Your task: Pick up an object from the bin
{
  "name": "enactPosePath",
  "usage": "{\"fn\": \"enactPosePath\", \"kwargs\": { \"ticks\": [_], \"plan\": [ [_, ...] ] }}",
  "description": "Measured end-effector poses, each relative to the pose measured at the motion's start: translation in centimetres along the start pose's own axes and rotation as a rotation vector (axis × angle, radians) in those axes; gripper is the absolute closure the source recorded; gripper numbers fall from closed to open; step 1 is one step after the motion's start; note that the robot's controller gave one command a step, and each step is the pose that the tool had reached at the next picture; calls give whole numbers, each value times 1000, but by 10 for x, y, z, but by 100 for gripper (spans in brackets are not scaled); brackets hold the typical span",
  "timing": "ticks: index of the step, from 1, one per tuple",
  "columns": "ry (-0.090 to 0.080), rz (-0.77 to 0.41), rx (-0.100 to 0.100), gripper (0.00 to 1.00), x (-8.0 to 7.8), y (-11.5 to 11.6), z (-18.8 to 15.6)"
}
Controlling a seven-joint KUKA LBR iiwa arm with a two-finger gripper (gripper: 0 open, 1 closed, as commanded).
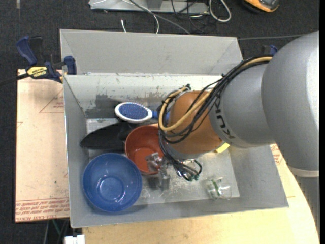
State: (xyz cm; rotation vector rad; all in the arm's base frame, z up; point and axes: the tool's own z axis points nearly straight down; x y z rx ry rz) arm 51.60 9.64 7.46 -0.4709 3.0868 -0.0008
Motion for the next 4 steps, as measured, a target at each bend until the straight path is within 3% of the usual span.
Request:
{"fn": "enactPosePath", "kwargs": {
  "ticks": [1, 2, 3, 4],
  "plan": [
    [-7, -222, 0, 100, 8, 42, -50],
    [-6, 13, 1, 100, 3, 5, -4],
    [-7, -149, 0, 100, -7, 36, -13],
    [-8, -25, 1, 0, -5, 26, 5]
  ]
}}
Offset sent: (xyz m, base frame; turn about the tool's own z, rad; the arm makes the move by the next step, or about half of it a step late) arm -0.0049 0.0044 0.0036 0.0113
